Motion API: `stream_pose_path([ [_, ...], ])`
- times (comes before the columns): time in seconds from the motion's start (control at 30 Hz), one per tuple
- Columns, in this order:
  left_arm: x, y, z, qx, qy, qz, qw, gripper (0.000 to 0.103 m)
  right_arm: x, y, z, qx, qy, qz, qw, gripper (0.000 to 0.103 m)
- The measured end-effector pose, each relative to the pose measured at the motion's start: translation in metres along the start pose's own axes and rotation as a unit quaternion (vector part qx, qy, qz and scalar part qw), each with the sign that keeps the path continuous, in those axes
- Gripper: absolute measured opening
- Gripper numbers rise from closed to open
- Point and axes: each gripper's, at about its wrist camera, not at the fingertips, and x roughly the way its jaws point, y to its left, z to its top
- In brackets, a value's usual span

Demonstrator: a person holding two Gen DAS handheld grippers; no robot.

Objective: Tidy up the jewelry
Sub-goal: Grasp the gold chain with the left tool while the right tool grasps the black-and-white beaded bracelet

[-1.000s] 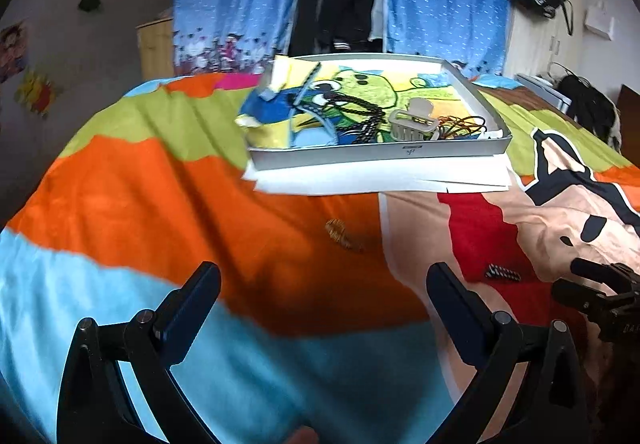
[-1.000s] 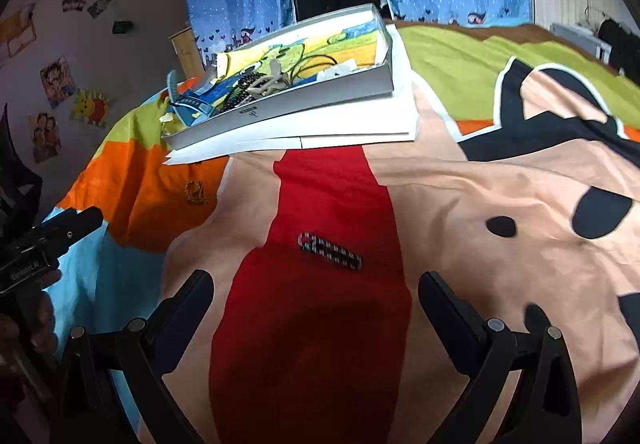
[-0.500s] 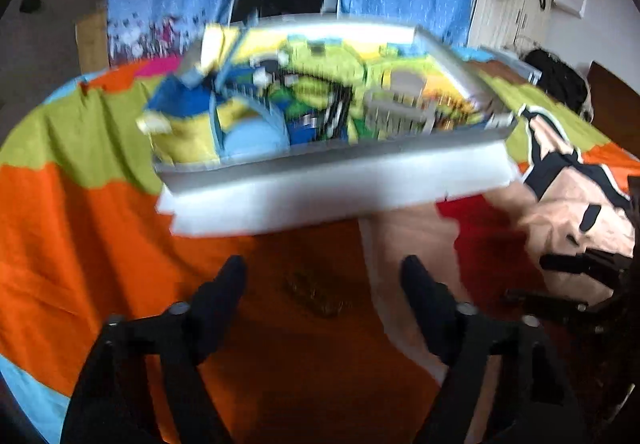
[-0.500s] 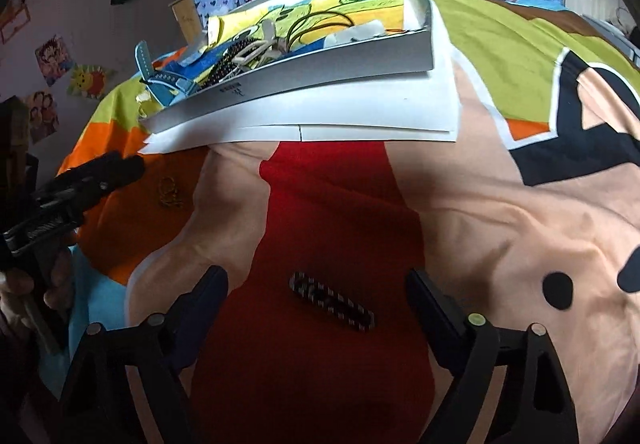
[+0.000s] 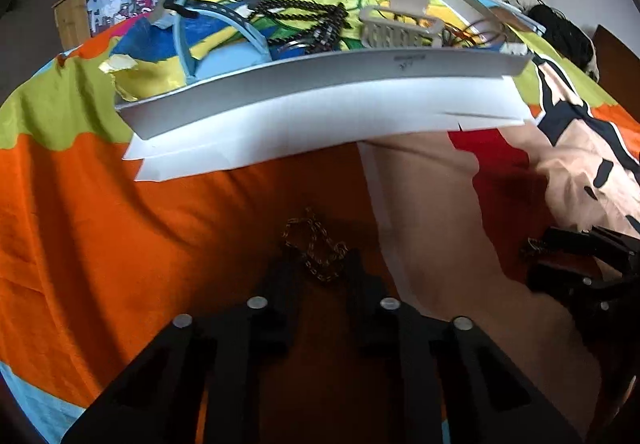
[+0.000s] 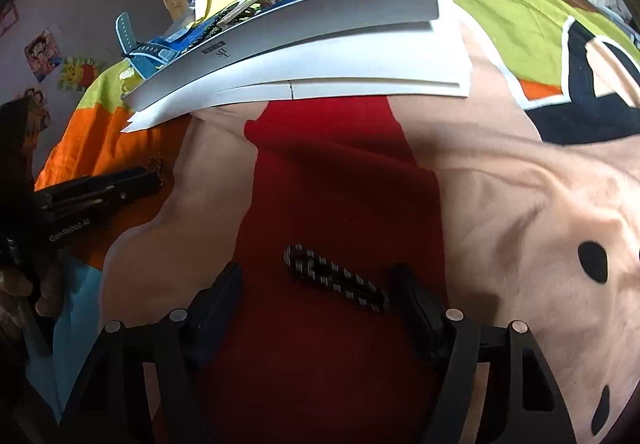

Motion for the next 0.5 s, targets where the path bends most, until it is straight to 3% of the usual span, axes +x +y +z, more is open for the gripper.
stream_pose_path([
  [0.33, 0.005, -0.020, -0.004, 0.036, 0.009, -0.008, 0.9993, 0.015, 0.003, -0.006, -0.001, 0.016, -0.001, -0.006, 1.000, 0.043],
  [0.5, 0.002, -0.022, -0.005, 0.016, 0.008, -0.023, 0.9996, 0.015, 0.008, 0.002, 0.003, -0.001, 0.000, -0.009, 1.000, 0.043],
])
